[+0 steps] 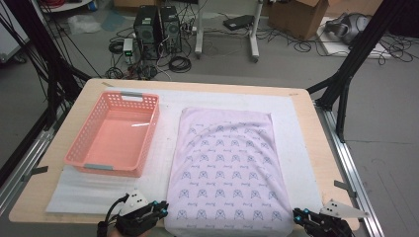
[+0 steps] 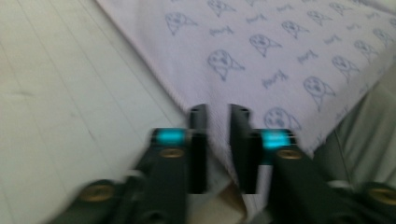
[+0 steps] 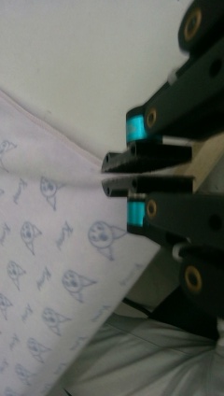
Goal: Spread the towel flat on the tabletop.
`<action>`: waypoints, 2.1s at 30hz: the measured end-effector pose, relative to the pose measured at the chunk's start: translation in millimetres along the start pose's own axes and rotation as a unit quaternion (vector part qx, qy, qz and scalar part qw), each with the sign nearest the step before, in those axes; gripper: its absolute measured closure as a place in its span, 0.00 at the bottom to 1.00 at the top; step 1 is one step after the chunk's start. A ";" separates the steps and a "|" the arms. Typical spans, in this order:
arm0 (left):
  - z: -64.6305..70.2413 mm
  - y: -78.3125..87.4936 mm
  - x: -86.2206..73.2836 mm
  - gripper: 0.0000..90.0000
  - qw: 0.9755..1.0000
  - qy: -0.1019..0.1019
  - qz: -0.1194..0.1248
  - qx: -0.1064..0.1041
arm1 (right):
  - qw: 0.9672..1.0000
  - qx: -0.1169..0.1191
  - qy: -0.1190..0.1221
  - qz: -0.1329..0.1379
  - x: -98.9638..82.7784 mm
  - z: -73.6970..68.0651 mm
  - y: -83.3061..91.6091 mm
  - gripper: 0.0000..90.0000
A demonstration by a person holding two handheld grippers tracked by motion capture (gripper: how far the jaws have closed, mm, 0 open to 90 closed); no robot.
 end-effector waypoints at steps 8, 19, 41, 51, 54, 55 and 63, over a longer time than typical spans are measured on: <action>-17.8 -9.8 20.2 0.59 0.998 0.031 0.050 0.016 | 0.998 -0.042 -0.028 0.035 25.7 18.1 -26.3 0.73; -31.0 -18.8 33.1 0.54 0.997 0.048 0.064 0.013 | 0.998 -0.060 -0.014 -0.005 30.4 24.6 -47.9 0.99; -39.6 -65.8 47.1 0.97 0.997 0.030 -0.027 0.062 | 0.998 -0.039 -0.033 0.027 25.5 30.5 -29.7 0.72; -41.7 -47.6 36.4 0.97 0.996 0.017 -0.016 0.084 | 0.997 -0.046 -0.051 0.044 27.4 35.4 -25.7 0.71; -45.1 -45.8 35.8 0.86 0.996 0.039 -0.006 0.077 | 0.995 -0.047 -0.065 0.052 33.4 38.7 -29.6 0.69; -46.3 -44.8 36.7 0.73 0.996 0.048 0.002 0.071 | 0.995 -0.048 -0.066 0.054 36.2 40.3 -31.6 0.68; -41.6 -52.1 45.1 0.49 0.998 0.042 0.023 0.034 | 0.995 -0.056 -0.075 0.041 66.8 58.7 -63.9 0.68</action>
Point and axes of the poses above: each handheld gripper's, and its own axes: y roughly backward along the jaws, x roughly out of its top, z roughly to its right, the point moved 6 cm from there along -y, roughly forward along the jaws
